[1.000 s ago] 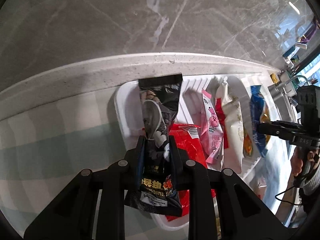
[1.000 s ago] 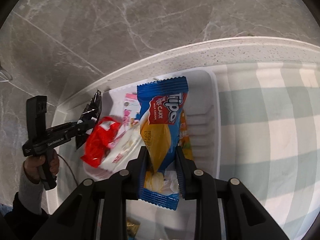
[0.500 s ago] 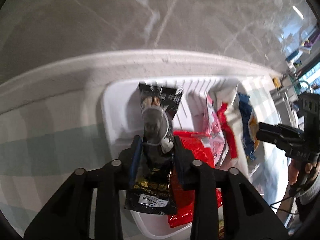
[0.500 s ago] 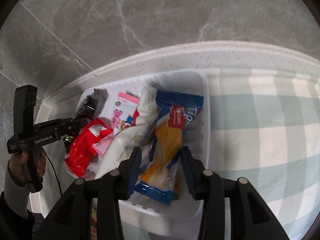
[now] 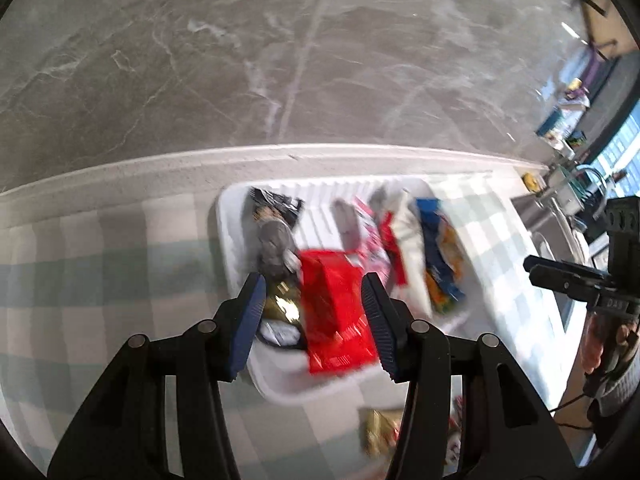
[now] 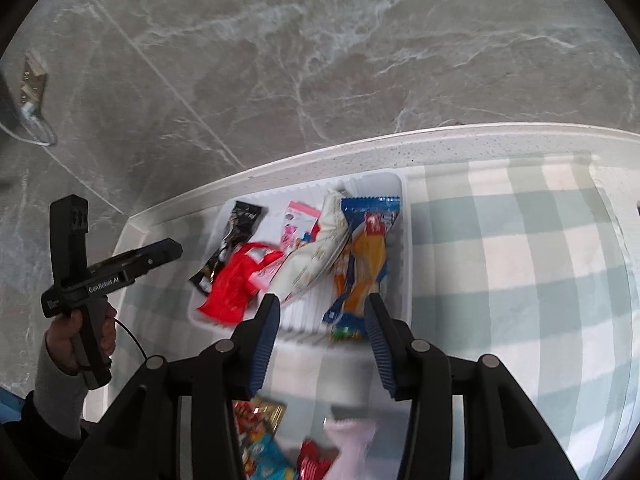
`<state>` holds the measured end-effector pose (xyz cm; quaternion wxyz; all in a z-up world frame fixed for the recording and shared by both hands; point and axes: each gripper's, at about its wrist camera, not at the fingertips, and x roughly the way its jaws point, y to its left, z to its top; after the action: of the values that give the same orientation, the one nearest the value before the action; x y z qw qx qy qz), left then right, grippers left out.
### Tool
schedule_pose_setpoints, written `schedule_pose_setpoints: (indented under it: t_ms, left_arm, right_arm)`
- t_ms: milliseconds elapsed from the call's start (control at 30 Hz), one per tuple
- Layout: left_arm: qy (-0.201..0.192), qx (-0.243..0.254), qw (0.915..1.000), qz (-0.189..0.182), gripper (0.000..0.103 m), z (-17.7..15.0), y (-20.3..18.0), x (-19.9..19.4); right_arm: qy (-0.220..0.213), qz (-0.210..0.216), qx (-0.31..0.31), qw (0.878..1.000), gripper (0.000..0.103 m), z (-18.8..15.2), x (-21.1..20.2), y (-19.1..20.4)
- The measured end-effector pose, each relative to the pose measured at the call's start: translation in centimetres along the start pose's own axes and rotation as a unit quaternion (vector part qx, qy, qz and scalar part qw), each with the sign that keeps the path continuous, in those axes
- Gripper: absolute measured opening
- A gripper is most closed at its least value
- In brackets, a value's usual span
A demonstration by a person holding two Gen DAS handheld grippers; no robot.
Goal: Organize snacks
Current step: 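Carry the black packet and Tipo cake into the white tray and release both, then grasp the peach-print packet with the left tool while the right tool grasps the panda bag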
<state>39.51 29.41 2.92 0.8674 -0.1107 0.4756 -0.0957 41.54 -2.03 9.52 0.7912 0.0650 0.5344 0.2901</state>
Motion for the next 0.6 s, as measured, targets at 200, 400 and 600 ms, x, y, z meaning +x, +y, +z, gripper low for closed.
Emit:
schedule_pose_setpoints:
  t_ms: [200,400,600]
  left_arm:
    - [0.012,0.032,0.9993,-0.017,0.048,-4.9,-3.9,-2.4]
    - [0.046,0.055,0.9969,-0.033,0.048,-10.5,-6.8,-3.2]
    - [0.081,0.072,0.9933,-0.039,0.048,-15.3,-8.6,-2.3]
  right_arm:
    - [-0.006,0.005,0.002,1.0,0.053,-4.0,-2.8,0.2]
    - [0.008,0.011,0.011,1.0,0.053,-8.8,-4.1,0.2]
    - [0.026,0.016,0.013,0.999,0.053,-12.8,-4.4,0.2]
